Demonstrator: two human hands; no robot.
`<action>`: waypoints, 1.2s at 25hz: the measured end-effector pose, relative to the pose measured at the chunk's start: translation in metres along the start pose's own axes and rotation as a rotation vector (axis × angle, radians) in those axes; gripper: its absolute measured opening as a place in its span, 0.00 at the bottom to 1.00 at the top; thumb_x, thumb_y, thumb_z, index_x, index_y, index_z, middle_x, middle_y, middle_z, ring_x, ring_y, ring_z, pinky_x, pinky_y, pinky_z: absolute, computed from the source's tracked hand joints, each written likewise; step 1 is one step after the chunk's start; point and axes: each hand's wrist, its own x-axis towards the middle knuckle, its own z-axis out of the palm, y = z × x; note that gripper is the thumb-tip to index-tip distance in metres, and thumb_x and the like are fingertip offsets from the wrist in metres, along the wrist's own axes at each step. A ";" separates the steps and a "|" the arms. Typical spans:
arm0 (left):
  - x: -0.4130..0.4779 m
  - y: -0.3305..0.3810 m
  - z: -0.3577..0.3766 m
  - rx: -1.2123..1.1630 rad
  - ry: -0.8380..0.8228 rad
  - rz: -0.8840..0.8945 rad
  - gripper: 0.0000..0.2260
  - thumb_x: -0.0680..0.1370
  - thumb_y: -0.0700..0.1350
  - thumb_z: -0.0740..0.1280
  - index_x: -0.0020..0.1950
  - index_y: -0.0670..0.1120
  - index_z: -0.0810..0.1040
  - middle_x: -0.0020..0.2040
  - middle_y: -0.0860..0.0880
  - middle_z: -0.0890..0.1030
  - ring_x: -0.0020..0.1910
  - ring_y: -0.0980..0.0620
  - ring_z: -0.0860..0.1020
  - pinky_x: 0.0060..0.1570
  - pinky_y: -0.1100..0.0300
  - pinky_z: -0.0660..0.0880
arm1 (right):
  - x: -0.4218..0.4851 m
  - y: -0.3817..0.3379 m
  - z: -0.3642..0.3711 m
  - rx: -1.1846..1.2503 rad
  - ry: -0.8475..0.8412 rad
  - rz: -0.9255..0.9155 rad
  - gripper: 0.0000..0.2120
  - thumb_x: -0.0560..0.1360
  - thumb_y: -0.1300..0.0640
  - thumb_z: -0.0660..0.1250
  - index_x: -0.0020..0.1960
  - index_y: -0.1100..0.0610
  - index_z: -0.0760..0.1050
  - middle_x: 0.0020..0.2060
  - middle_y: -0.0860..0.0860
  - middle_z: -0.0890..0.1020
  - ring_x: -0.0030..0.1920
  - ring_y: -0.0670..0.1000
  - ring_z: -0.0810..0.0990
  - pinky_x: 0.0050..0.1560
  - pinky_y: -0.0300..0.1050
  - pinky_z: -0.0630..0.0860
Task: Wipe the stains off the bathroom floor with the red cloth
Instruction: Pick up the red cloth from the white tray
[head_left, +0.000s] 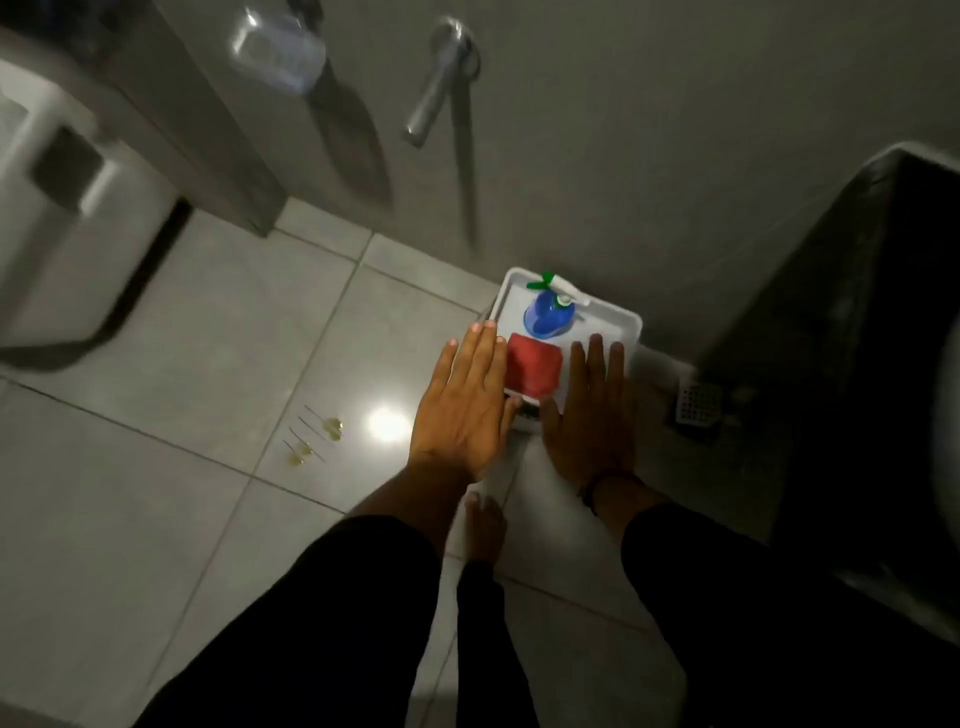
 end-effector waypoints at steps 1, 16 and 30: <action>0.017 0.002 0.020 -0.053 -0.031 -0.025 0.34 0.86 0.60 0.44 0.88 0.43 0.46 0.89 0.41 0.47 0.89 0.40 0.45 0.86 0.46 0.42 | 0.011 0.011 0.026 0.035 -0.042 0.039 0.39 0.85 0.46 0.64 0.88 0.58 0.50 0.87 0.61 0.54 0.88 0.65 0.51 0.85 0.70 0.55; 0.210 0.036 0.184 -0.452 -0.217 -0.644 0.34 0.78 0.53 0.74 0.80 0.42 0.67 0.76 0.40 0.72 0.77 0.37 0.72 0.75 0.42 0.69 | 0.164 0.076 0.217 0.742 -0.284 0.688 0.32 0.78 0.54 0.75 0.77 0.57 0.65 0.71 0.61 0.79 0.69 0.65 0.81 0.73 0.64 0.78; 0.113 -0.004 0.070 -1.434 -0.124 -0.862 0.20 0.67 0.60 0.76 0.49 0.46 0.86 0.42 0.47 0.89 0.38 0.50 0.87 0.35 0.56 0.84 | 0.046 0.005 0.084 0.762 -0.143 -0.125 0.35 0.79 0.48 0.65 0.84 0.57 0.65 0.80 0.54 0.73 0.81 0.56 0.70 0.82 0.64 0.68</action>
